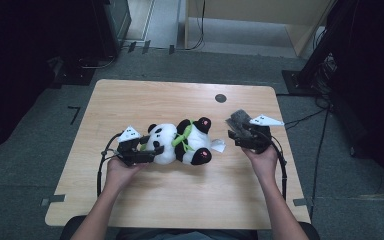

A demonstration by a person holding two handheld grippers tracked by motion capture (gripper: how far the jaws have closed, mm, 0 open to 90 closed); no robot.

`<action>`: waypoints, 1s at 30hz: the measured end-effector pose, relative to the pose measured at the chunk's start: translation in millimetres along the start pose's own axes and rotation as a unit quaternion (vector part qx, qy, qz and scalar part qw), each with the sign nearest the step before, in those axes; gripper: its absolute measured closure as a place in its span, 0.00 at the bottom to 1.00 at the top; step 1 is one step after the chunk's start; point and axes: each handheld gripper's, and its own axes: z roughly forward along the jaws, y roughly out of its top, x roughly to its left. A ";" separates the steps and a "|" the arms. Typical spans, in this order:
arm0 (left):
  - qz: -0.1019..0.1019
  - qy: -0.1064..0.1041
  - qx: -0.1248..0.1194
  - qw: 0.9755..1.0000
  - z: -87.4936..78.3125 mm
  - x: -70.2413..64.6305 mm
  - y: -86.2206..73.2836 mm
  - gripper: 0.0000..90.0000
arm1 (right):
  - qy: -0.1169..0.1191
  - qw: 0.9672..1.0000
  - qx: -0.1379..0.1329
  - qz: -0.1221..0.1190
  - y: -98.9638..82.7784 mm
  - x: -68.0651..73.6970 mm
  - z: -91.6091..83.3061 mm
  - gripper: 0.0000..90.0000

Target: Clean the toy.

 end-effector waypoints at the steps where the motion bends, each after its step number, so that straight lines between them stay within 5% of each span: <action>1: 0.000 0.000 0.001 1.000 -0.2 0.1 0.0 0.30 | 0.001 1.000 -0.001 -0.004 0.5 3.8 -1.3 0.32; 23: 0.009 0.005 0.003 1.000 -0.7 -1.4 0.6 0.29 | 0.080 0.995 -0.028 -0.048 5.7 70.8 -31.7 0.26; 30: 0.006 0.003 0.003 1.000 -0.8 -0.8 0.6 0.29 | 0.108 0.993 -0.015 -0.056 2.5 86.5 -22.7 0.20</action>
